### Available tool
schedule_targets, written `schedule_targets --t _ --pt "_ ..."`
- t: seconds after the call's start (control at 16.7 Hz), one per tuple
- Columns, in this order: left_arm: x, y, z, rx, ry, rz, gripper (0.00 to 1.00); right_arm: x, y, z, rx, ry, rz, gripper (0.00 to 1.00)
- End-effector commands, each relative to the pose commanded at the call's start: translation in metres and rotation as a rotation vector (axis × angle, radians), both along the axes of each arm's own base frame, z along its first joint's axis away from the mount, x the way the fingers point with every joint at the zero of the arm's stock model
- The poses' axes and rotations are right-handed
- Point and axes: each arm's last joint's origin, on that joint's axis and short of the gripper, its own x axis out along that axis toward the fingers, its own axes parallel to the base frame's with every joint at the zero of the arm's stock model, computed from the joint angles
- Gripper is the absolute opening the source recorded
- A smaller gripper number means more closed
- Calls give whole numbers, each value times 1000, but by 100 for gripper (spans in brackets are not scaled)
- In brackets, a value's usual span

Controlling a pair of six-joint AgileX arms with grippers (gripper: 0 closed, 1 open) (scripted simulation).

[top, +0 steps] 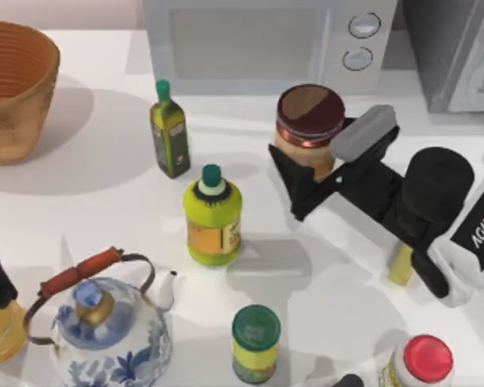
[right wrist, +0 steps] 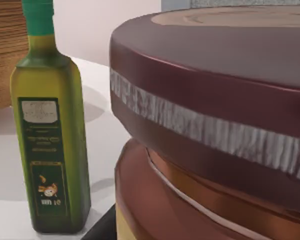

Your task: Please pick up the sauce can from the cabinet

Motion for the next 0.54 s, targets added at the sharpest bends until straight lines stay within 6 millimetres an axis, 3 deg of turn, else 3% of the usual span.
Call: schedule_targets --t 0.18,0.54 --pt "0 0 0 0 0 0 100 0 0 0 0 0 0 98" --pt "0 0 0 0 0 0 100 0 0 0 0 0 0 100"
